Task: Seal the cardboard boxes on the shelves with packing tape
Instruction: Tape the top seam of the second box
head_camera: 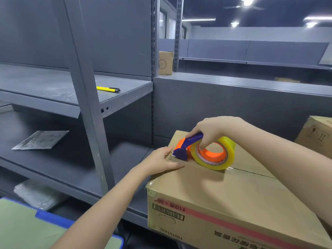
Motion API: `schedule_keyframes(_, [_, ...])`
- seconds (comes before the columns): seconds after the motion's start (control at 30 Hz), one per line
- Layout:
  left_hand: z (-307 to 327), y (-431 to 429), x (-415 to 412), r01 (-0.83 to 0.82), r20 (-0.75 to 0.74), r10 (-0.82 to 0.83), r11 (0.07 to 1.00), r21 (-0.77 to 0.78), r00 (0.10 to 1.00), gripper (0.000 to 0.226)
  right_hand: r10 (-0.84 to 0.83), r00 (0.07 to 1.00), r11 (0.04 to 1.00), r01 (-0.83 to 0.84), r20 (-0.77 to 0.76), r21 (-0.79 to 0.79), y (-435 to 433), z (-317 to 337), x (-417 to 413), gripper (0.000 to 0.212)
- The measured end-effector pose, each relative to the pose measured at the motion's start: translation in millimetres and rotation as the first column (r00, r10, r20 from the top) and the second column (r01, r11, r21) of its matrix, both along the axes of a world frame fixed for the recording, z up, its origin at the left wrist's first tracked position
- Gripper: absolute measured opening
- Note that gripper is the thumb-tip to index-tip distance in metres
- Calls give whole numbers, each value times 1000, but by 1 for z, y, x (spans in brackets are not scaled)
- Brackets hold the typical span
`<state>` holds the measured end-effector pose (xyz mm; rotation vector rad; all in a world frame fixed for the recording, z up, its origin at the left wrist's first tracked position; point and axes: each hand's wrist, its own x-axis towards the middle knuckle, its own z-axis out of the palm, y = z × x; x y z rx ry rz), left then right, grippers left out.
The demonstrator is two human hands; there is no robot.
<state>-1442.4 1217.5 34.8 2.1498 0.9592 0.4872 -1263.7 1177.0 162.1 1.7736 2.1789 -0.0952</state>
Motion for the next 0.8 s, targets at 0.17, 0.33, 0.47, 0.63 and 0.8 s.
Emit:
schedule_keyframes(0.17, [-4, 3, 0, -20, -93, 16, 999, -42, 996, 80, 43, 984, 994, -60, 175, 95, -2, -1, -2, 61])
schedule_keyframes(0.33, [-6, 7, -2, -44, -161, 35, 998, -53, 986, 93, 82, 990, 986, -98, 119, 134, -8, 0, 9, 60])
schedule_keyframes(0.47, [-4, 5, -3, -34, -173, 26, 998, -46, 985, 86, 105, 991, 987, -115, 86, 110, -11, 2, 14, 61])
schedule_keyframes(0.63, [2, -1, -4, -51, -199, 40, 997, -49, 979, 80, 103, 994, 993, -101, -23, 54, -10, 3, 26, 62])
schedule_keyframes(0.8, [6, -4, -3, -131, -265, 116, 991, -39, 957, 92, 55, 998, 998, -55, -37, 0, -21, 10, 52, 62])
